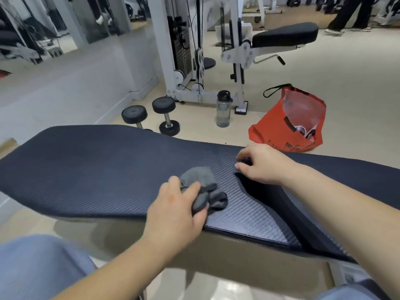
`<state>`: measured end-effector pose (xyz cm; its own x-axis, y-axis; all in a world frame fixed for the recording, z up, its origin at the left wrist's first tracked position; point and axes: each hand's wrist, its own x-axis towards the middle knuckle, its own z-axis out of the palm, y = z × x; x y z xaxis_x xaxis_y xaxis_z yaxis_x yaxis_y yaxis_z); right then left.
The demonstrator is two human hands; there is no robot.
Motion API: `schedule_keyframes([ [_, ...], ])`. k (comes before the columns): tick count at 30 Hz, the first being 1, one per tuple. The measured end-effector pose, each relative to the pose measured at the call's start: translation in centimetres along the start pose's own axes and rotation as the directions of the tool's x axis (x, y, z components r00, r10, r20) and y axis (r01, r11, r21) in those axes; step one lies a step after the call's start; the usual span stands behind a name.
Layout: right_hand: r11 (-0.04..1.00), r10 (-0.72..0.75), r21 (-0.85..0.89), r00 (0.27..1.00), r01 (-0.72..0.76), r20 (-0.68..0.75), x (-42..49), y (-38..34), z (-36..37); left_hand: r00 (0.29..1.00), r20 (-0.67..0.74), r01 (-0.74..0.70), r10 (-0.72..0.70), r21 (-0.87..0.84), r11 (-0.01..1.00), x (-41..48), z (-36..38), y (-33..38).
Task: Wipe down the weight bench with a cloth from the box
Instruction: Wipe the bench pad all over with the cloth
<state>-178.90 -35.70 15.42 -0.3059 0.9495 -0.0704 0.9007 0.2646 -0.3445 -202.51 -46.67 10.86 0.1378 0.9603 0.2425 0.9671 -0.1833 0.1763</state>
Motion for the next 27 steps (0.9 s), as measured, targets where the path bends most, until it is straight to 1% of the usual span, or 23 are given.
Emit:
schedule_keyframes([
  [2, 1.000, -0.010, 0.004, 1.000, 0.010, 0.009, 0.5, -0.8, 0.3, 0.955, 0.075, -0.278, 0.286, -0.104, 0.955, 0.1, -0.6, -1.5],
  [3, 1.000, -0.017, 0.007, 1.000, 0.017, 0.014, 0.9, -1.2, 0.4, 0.917, 0.082, -0.382, 0.390, -0.097, 0.919, 0.9, -0.8, -3.4],
  [4, 1.000, -0.022, 0.011, 1.000, 0.022, 0.020, 1.2, -1.4, 0.6, 0.907, 0.081, -0.411, 0.414, -0.045, 0.910, 1.7, -1.0, -5.2],
  [5, 1.000, -0.024, 0.010, 0.999, 0.024, 0.026, 1.5, -1.5, 0.7, 0.938, 0.075, -0.340, 0.339, 0.011, 0.940, 2.5, -1.1, -6.7],
  [6, 1.000, -0.018, 0.001, 0.999, 0.018, 0.028, 1.7, -1.5, 0.9, 0.985, 0.055, -0.166, 0.164, 0.031, 0.986, 3.2, -1.2, -7.5],
  [7, 1.000, -0.005, -0.013, 1.000, 0.005, 0.026, 1.9, -1.4, 0.9, 0.997, 0.034, 0.068, -0.069, 0.010, 0.998, 3.9, -1.0, -7.7],
  [8, 1.000, 0.017, -0.025, 1.000, -0.016, 0.020, 2.0, -1.3, 0.9, 0.963, 0.018, 0.270, -0.270, -0.003, 0.963, 4.6, -0.6, -7.2],
  [9, 0.998, 0.045, -0.033, 0.999, -0.044, 0.016, 2.1, -1.0, 0.9, 0.929, 0.003, 0.369, -0.369, 0.017, 0.929, 5.0, -0.3, -5.9],
  [10, 0.996, 0.077, -0.037, 0.997, -0.076, 0.011, 2.1, -0.6, 1.0, 0.928, -0.007, 0.372, -0.372, 0.059, 0.926, 5.2, -0.1, -4.3],
  [12, 0.992, 0.119, -0.031, 0.992, -0.120, -0.030, 2.2, 0.3, 1.1, 0.976, 0.001, 0.216, -0.217, 0.079, 0.973, 4.8, 0.3, -0.7],
  [14, 0.990, 0.141, 0.000, 0.985, -0.142, -0.100, 2.3, 1.0, 1.3, 0.996, 0.035, -0.084, 0.084, 0.008, 0.996, 4.4, 0.7, 1.6],
  [15, 0.989, 0.151, 0.017, 0.980, -0.150, -0.126, 2.3, 1.3, 1.4, 0.961, 0.064, -0.264, 0.267, -0.063, 0.963, 4.9, 0.8, 1.8],
  [16, 0.988, 0.155, 0.031, 0.977, -0.152, -0.144, 2.2, 1.4, 1.4, 0.894, 0.097, -0.426, 0.438, -0.124, 0.896, 6.2, 0.8, 1.3],
  [17, 0.988, 0.155, 0.042, 0.976, -0.151, -0.151, 2.2, 1.6, 1.4, 0.812, 0.116, -0.557, 0.572, -0.140, 0.819, 8.0, 0.9, 0.3],
  [18, 0.987, 0.157, 0.053, 0.976, -0.151, -0.151, 2.2, 1.7, 1.4, 0.766, 0.125, -0.620, 0.631, -0.117, 0.776, 9.9, 1.3, -0.9],
  [19, 0.987, 0.159, 0.064, 0.976, -0.150, -0.152, 2.2, 1.8, 1.5, 0.790, 0.142, -0.593, 0.596, -0.071, 0.802, 11.6, 1.7, -1.9],
  [20, 0.985, 0.163, 0.076, 0.975, -0.153, -0.154, 2.2, 1.9, 1.4, 0.869, 0.146, -0.476, 0.473, -0.017, 0.879, 13.4, 2.1, -2.6],
  [21, 0.984, 0.169, 0.087, 0.973, -0.156, -0.157, 2.2, 2.1, 1.3, 0.952, 0.137, -0.279, 0.273, 0.028, 0.960, 14.9, 2.5, -2.8],
  [22, 0.982, 0.176, 0.097, 0.971, -0.162, -0.160, 2.3, 2.2, 1.2, 0.992, 0.118, -0.045, 0.037, 0.063, 0.997, 16.3, 2.8, -2.6],
  [23, 0.980, 0.184, 0.109, 0.969, -0.168, -0.164, 2.5, 2.4, 1.3, 0.984, 0.098, 0.140, -0.149, 0.091, 0.986, 17.2, 3.0, -1.7],
  [24, 0.978, 0.190, 0.115, 0.968, -0.172, -0.167, 2.6, 2.5, 1.3, 0.967, 0.095, 0.226, -0.238, 0.119, 0.967, 17.7, 3.2, -0.4],
  [25, 0.978, 0.191, 0.112, 0.967, -0.174, -0.170, 2.8, 2.5, 1.3, 0.964, 0.103, 0.231, -0.245, 0.128, 0.964, 17.5, 3.3, 1.0],
  [27, 0.978, 0.195, 0.100, 0.967, -0.180, -0.166, 3.1, 2.4, 1.4, 0.993, 0.091, 0.064, -0.069, 0.058, 0.996, 15.5, 3.8, 3.2],
])
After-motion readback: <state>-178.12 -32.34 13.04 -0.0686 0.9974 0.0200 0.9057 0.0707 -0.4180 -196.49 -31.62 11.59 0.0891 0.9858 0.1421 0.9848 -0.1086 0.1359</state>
